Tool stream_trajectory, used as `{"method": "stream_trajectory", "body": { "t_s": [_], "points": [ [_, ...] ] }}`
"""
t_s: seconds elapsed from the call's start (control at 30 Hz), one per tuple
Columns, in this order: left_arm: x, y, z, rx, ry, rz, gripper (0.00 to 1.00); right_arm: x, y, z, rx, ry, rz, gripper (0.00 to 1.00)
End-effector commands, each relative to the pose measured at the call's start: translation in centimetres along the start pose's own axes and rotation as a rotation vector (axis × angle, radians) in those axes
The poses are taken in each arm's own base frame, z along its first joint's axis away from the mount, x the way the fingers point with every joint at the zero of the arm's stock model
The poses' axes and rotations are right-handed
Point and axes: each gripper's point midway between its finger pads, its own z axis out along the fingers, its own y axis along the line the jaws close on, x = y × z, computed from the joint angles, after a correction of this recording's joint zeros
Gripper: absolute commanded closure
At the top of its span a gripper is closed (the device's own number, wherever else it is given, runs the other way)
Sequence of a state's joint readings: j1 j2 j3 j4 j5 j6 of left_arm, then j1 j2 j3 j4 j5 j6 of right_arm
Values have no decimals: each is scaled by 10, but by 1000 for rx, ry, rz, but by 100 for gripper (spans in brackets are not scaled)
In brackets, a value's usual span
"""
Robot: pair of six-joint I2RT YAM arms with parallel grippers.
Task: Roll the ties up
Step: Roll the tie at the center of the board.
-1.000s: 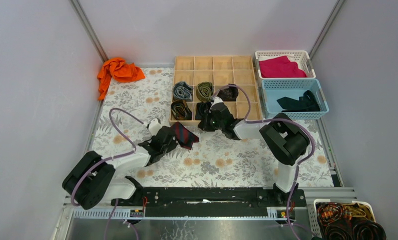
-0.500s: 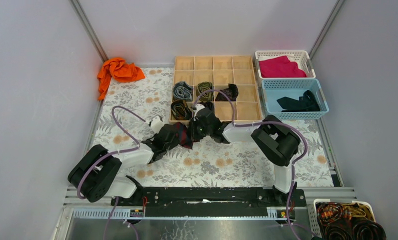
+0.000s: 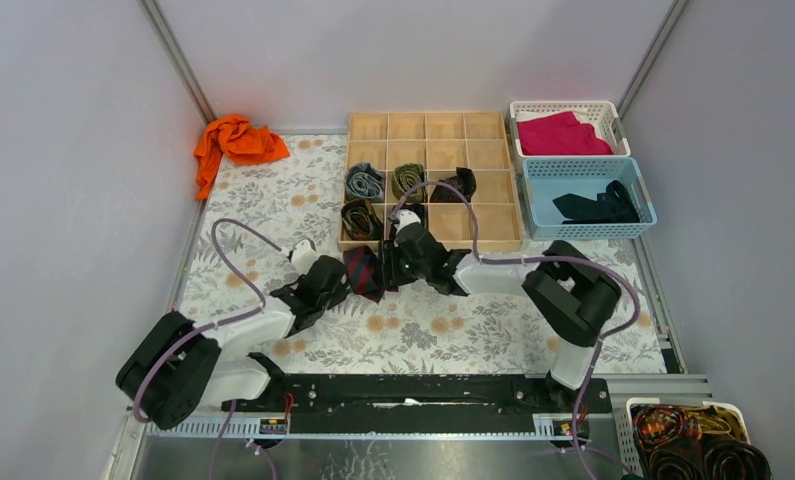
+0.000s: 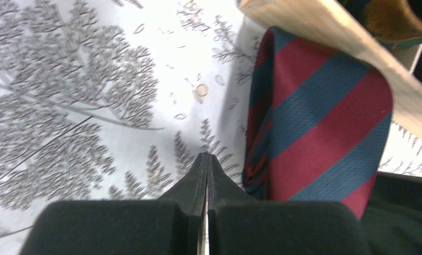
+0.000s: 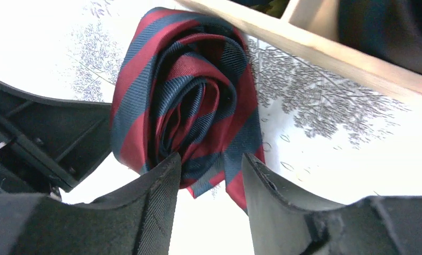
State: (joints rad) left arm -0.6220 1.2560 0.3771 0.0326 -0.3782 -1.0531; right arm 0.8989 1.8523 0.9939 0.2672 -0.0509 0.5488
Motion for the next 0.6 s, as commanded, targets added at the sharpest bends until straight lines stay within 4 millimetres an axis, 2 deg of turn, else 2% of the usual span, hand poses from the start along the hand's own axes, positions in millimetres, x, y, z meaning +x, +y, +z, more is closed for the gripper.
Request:
{"method": "stream_trajectory", "body": {
  "t_s": [0.0, 0.1, 0.13, 0.33, 0.4, 0.47, 0.57],
  "points": [
    [10, 37, -16, -100, 35, 75, 100, -32, -2, -35, 55, -131, -27, 46],
    [-2, 24, -26, -49, 11, 63, 100, -30, -4, -45, 57, -124, -4, 45],
    [-5, 16, -29, -24, 8, 61, 100, -25, -7, -46, 58, -116, 4, 40],
    [-31, -31, -40, 114, -37, 68, 100, -3, -22, -36, -41, -58, 116, 36],
    [-33, -40, -36, 128, -40, 81, 100, -1, -27, -33, -125, -55, 195, 36],
    [-31, -44, -30, 136, -32, 85, 100, -10, -28, -34, -218, -101, 251, 36],
    [-24, -48, -24, 169, -17, 82, 100, -7, -40, -32, -262, -109, 316, 36]
  ]
}}
